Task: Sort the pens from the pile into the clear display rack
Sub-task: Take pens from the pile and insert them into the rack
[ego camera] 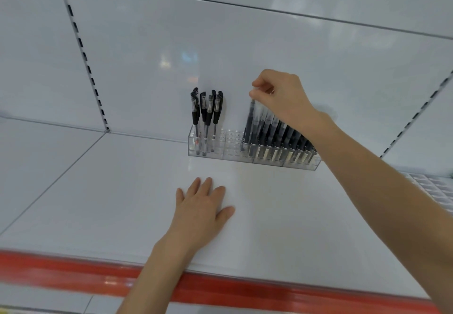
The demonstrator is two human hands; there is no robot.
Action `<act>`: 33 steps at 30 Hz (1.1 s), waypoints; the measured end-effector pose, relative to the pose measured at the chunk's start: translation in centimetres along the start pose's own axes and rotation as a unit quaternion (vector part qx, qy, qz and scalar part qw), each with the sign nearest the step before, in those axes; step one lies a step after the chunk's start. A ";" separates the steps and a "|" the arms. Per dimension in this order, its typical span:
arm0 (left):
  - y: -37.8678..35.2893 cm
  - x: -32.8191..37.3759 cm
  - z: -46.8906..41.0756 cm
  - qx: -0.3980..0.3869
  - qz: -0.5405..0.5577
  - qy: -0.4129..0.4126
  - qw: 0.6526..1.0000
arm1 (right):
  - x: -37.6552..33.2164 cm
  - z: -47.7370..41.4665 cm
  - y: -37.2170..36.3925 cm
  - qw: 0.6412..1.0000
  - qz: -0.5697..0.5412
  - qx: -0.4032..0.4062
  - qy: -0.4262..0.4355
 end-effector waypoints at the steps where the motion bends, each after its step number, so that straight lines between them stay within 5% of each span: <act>1: 0.0 0.0 0.0 0.001 0.000 -0.001 1.000 | 0.1 -0.1 0.1 1.000 -0.004 0.002 -0.006; 7: -0.1 -0.1 -0.1 0.006 -0.002 -0.003 1.000 | -0.2 -0.2 0.8 0.999 -0.032 0.019 0.001; 20: 0.0 0.0 0.0 0.002 0.004 -0.001 1.000 | 0.5 -0.8 -0.6 0.992 0.092 -0.044 -0.069; 33: 0.0 0.0 0.0 -0.001 0.018 0.002 1.000 | 0.1 0.0 -1.3 0.992 0.094 -0.079 0.005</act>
Point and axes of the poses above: each hand's wrist, its own z-axis away from the middle knuckle, its own y-axis out of the back of the hand, x = y × z, the point moved 6 cm from there along -z, towards the middle knuckle, and after that the axes turned 4 degrees about -x, right-handed, at the moved point
